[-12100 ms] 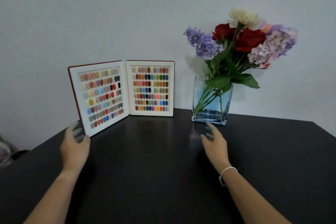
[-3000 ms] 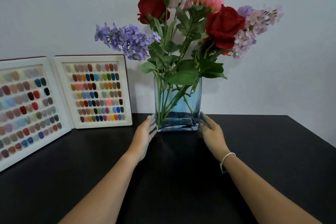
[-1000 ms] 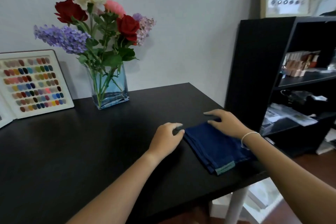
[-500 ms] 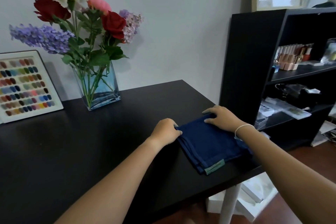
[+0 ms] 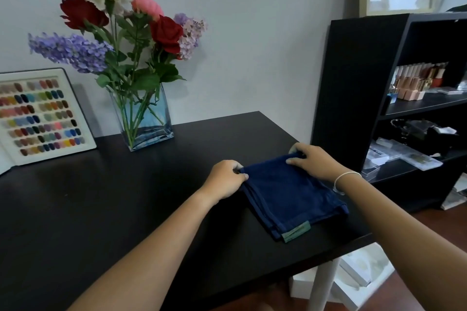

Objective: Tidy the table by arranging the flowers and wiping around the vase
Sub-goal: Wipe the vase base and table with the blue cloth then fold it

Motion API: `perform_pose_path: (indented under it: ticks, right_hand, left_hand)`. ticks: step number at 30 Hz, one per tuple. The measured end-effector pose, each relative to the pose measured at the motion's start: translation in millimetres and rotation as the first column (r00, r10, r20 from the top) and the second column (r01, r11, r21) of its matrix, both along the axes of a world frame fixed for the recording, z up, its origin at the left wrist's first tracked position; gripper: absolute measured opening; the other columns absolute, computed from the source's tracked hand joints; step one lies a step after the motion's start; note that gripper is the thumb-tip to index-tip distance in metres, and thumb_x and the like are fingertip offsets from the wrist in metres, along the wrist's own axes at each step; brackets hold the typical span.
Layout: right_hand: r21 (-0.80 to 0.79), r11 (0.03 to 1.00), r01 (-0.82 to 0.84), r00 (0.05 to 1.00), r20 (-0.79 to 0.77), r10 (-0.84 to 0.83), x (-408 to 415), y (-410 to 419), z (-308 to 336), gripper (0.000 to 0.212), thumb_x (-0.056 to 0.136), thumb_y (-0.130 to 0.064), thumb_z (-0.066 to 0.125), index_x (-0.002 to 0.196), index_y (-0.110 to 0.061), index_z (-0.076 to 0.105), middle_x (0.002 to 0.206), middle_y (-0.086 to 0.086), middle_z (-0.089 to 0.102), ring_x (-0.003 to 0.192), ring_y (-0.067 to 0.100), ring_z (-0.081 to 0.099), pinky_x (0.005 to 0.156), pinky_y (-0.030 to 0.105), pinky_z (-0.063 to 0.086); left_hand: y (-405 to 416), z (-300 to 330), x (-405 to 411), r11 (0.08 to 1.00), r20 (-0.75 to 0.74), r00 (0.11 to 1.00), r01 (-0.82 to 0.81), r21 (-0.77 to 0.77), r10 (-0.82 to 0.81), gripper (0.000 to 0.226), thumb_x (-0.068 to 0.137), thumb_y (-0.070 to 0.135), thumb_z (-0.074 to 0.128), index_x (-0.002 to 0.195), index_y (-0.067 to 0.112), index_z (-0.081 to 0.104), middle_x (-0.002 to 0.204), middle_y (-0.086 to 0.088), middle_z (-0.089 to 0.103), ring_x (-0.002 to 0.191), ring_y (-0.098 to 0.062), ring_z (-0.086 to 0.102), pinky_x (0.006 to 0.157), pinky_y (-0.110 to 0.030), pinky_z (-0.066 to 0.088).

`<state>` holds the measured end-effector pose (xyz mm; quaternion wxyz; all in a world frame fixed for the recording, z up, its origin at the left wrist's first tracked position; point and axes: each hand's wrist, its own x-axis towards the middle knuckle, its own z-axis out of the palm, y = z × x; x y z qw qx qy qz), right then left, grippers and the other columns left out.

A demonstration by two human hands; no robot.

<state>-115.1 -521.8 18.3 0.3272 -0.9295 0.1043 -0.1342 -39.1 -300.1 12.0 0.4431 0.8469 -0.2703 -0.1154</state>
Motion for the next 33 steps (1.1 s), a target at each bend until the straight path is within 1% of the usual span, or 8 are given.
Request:
perform_pose_path:
  ticks: [5,10,13,16,20,26,29,33]
  right_hand:
    - [0.203,0.976,-0.079,0.991,0.122,0.055,11,21,13,0.012,0.084,-0.011,0.059,0.079,-0.021,0.056,0.078,-0.003,0.058,0.073,0.009,0.052,0.065,0.020,0.041]
    - [0.390,0.898,-0.204,0.978,0.130,0.166,28,48,20,0.020,0.085,0.000,0.055,0.098,-0.015,0.058,0.084,-0.003,0.060,0.074,0.008,0.054,0.060,0.013,0.045]
    - [0.459,0.865,-0.203,0.979,0.116,0.169,43,70,14,0.021,0.084,0.001,0.055,0.102,-0.008,0.058,0.085,0.001,0.061,0.074,0.011,0.054,0.062,0.019,0.045]
    - [0.466,0.862,-0.200,0.979,0.129,0.157,59,91,8,0.014,0.084,-0.002,0.057,0.095,-0.011,0.061,0.086,0.008,0.062,0.075,0.017,0.054,0.064,0.026,0.043]
    - [0.379,0.907,-0.182,0.976,0.180,0.121,87,118,6,0.016,0.082,-0.006,0.061,0.097,-0.008,0.064,0.078,0.000,0.063,0.069,0.009,0.054,0.058,0.014,0.043]
    - [0.378,0.912,-0.158,0.955,0.293,0.044,137,161,7,0.014,0.081,-0.006,0.062,0.093,-0.011,0.066,0.075,-0.007,0.060,0.070,0.006,0.052,0.058,0.014,0.039]
    - [0.417,0.893,-0.171,0.943,0.332,0.026,167,178,6,0.012,0.081,-0.006,0.062,0.088,-0.014,0.066,0.072,-0.011,0.059,0.068,0.006,0.053,0.056,0.010,0.042]
    - [0.476,0.861,-0.180,0.936,0.352,0.001,210,195,7,0.018,0.080,-0.007,0.063,0.078,-0.025,0.063,0.076,-0.005,0.063,0.073,0.014,0.057,0.064,0.027,0.050]
  left_hand:
    - [25,11,13,0.986,0.029,0.996,-0.077,-0.150,0.082,0.008,0.085,0.014,0.059,0.081,0.019,0.063,0.083,-0.001,0.067,0.077,-0.015,0.062,0.062,-0.022,0.045]
    - [56,18,25,0.940,0.017,0.981,-0.179,-0.291,0.192,0.009,0.087,0.016,0.056,0.092,0.019,0.063,0.095,-0.005,0.069,0.087,-0.018,0.063,0.066,-0.024,0.043]
    - [78,20,34,0.920,0.041,0.967,-0.224,-0.322,0.250,0.009,0.087,0.017,0.056,0.091,0.022,0.063,0.096,-0.007,0.068,0.087,-0.019,0.062,0.064,-0.025,0.043]
    - [100,19,42,0.908,0.069,0.953,-0.256,-0.331,0.294,0.009,0.087,0.018,0.057,0.090,0.025,0.063,0.096,-0.009,0.068,0.089,-0.022,0.062,0.068,-0.029,0.046]
    - [129,16,58,0.888,0.098,0.931,-0.299,-0.349,0.352,0.011,0.086,0.018,0.058,0.094,0.021,0.065,0.095,-0.006,0.068,0.091,-0.020,0.063,0.079,-0.035,0.049]
    - [161,9,95,0.836,0.152,0.875,-0.369,-0.406,0.460,0.011,0.086,0.017,0.059,0.096,0.020,0.064,0.086,0.012,0.061,0.082,-0.002,0.056,0.064,-0.003,0.040]
    - [172,6,116,0.805,0.188,0.839,-0.391,-0.446,0.511,0.012,0.087,0.015,0.058,0.096,0.019,0.063,0.086,0.015,0.060,0.080,0.005,0.054,0.064,0.001,0.038]
    - [181,3,149,0.766,0.275,0.769,-0.393,-0.509,0.577,0.015,0.087,0.012,0.058,0.100,0.016,0.063,0.090,0.010,0.062,0.085,0.005,0.055,0.071,0.000,0.038]
